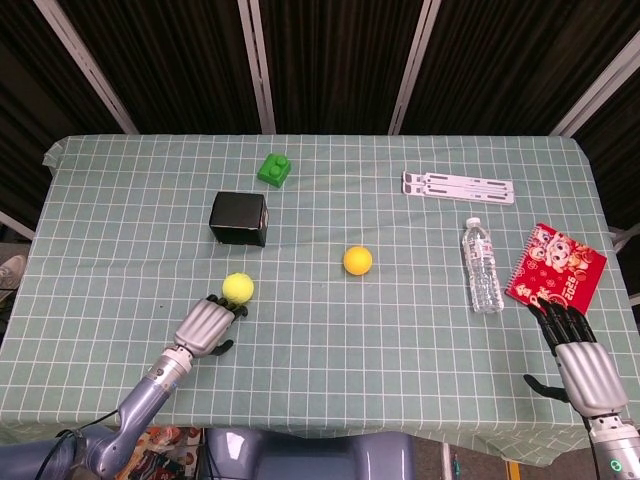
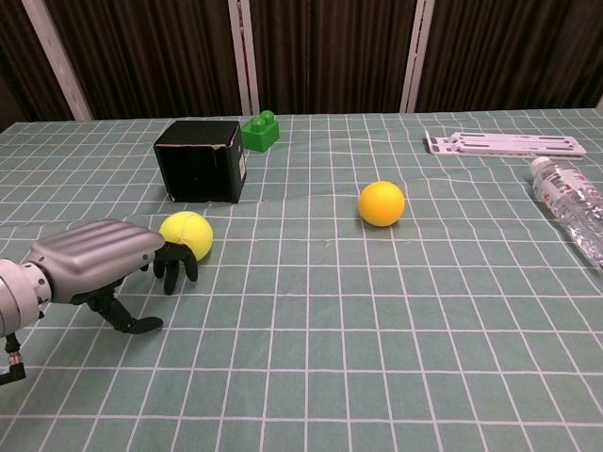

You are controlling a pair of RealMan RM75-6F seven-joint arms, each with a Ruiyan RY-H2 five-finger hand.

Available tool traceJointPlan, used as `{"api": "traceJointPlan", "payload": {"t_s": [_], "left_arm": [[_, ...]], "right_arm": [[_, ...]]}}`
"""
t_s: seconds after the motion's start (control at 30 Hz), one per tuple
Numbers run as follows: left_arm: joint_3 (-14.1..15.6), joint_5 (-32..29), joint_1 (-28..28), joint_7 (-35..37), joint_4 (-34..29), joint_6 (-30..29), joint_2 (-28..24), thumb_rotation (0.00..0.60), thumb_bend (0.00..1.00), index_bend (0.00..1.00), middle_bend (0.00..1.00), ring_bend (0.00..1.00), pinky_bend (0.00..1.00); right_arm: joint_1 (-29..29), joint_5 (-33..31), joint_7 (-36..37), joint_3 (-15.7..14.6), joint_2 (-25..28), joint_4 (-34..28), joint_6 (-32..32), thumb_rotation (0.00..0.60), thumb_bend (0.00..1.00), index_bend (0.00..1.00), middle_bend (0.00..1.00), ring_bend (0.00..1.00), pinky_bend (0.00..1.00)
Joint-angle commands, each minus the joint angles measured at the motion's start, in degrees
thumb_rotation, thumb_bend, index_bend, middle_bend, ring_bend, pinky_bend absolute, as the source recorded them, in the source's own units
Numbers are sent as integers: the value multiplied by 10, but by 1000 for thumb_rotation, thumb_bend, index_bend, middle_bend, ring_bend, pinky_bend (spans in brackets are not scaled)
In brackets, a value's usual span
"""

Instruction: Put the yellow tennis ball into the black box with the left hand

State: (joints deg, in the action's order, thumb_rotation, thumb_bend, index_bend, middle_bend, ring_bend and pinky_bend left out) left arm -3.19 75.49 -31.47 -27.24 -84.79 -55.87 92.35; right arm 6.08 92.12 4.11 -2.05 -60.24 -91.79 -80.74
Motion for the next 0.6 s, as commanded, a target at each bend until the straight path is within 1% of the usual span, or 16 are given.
{"api": "traceJointPlan", "payload": {"t_s": [0.03, 0.23, 0.33, 0.4, 0.5, 0.6], "left_arm": [[0, 7, -1, 6, 4, -9, 3, 593, 248, 278, 336, 298, 320], [-2, 20, -3, 28, 16, -24, 13, 589, 245, 212, 291, 256, 306], [0, 30, -5, 48, 21, -25, 19, 585, 245, 200, 289, 255, 306], [-1, 34, -8, 52, 27, -27, 25, 572, 245, 196, 282, 236, 292], [-7, 31, -12, 52, 41, -29, 36, 561, 244, 179, 251, 181, 249], [-20, 14, -20, 53, 64, -21, 53, 559, 244, 167, 240, 165, 243]], "right_arm": [[1, -1, -1, 1, 0, 0, 1, 600, 209, 0, 0, 0, 0], [0, 0, -3, 0, 1, -2, 2, 600, 209, 0, 0, 0, 0], [1, -3, -4, 0, 1, -2, 4, 600, 209, 0, 0, 0, 0], [1, -3, -3, 1, 1, -3, 5, 600, 209, 0, 0, 0, 0], [0, -3, -2, 1, 2, -3, 3, 600, 209, 0, 0, 0, 0], [-2, 0, 2, 1, 5, -5, -2, 600, 208, 0, 0, 0, 0]]}}
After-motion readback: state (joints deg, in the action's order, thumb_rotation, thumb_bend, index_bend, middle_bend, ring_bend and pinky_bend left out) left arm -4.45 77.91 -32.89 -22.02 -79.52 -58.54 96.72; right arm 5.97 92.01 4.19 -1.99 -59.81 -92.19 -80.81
